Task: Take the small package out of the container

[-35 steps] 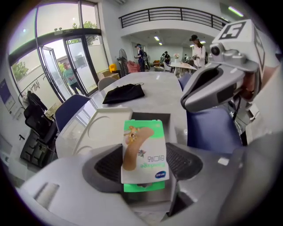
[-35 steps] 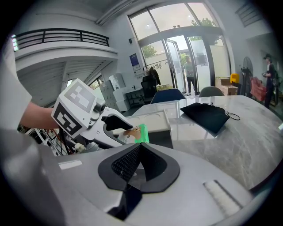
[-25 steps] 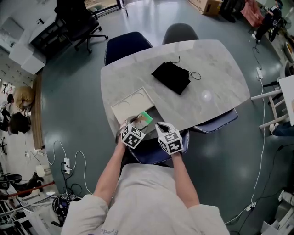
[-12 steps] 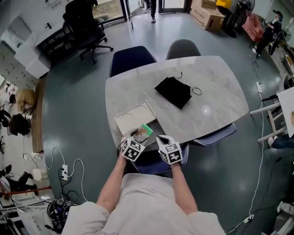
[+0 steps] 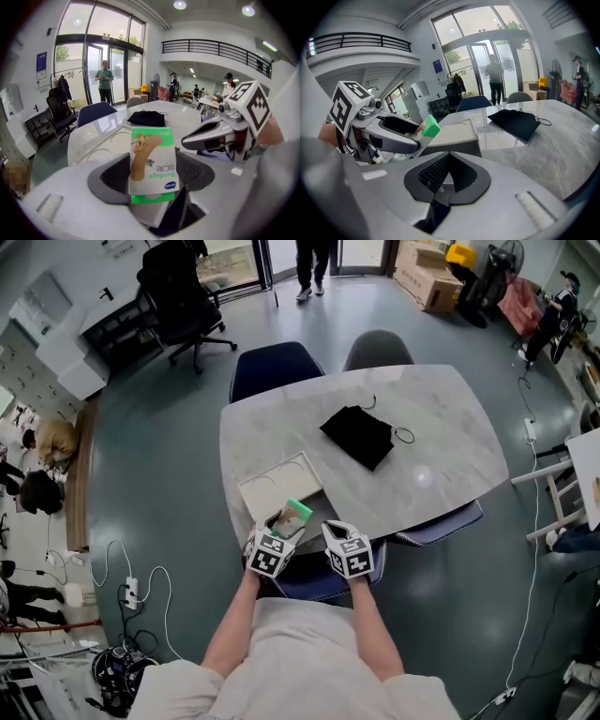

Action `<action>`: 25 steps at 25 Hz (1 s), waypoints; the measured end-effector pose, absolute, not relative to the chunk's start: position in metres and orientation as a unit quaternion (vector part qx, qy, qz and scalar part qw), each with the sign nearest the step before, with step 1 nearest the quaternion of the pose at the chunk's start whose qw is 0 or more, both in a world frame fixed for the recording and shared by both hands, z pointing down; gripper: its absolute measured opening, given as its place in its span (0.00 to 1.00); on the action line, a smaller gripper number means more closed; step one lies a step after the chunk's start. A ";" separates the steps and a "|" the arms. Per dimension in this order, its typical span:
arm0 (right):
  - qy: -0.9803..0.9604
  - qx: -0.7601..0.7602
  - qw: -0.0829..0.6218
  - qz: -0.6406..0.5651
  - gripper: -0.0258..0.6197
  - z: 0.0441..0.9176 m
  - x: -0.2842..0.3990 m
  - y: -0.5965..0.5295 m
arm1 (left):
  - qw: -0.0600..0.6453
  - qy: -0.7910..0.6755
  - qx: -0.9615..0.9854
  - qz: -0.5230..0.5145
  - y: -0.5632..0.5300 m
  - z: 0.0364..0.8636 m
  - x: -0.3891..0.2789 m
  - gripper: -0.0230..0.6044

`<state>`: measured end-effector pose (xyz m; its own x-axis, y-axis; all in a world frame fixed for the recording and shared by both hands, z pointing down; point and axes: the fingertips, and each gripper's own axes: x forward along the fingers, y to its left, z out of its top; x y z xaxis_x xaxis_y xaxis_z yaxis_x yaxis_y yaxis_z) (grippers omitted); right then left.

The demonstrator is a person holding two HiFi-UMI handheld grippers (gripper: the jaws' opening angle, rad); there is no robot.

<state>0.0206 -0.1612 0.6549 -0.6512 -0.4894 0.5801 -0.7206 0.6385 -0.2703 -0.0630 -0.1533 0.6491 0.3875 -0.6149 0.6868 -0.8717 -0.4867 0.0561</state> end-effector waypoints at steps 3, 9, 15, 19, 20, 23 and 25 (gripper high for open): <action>-0.876 0.340 0.235 0.247 0.04 0.655 0.014 -0.159 | 0.205 -0.470 0.803 0.303 -0.152 0.651 -0.070 0.61; -0.878 0.335 0.237 0.248 0.04 0.655 0.012 -0.156 | 0.219 -0.482 0.799 0.285 -0.149 0.645 -0.071 0.60; -0.877 0.336 0.230 0.255 0.04 0.656 0.011 -0.156 | 0.222 -0.484 0.800 0.275 -0.147 0.643 -0.071 0.60; -0.877 0.335 0.230 0.256 0.04 0.655 0.010 -0.157 | 0.225 -0.486 0.800 0.270 -0.147 0.640 -0.072 0.60; -0.877 0.336 0.230 0.256 0.04 0.654 0.010 -0.157 | 0.226 -0.487 0.800 0.268 -0.147 0.640 -0.072 0.60; -0.876 0.337 0.229 0.258 0.04 0.655 0.011 -0.157 | 0.230 -0.488 0.800 0.262 -0.147 0.640 -0.072 0.60; -0.875 0.337 0.231 0.259 0.04 0.656 0.011 -0.157 | 0.234 -0.489 0.800 0.258 -0.147 0.640 -0.073 0.60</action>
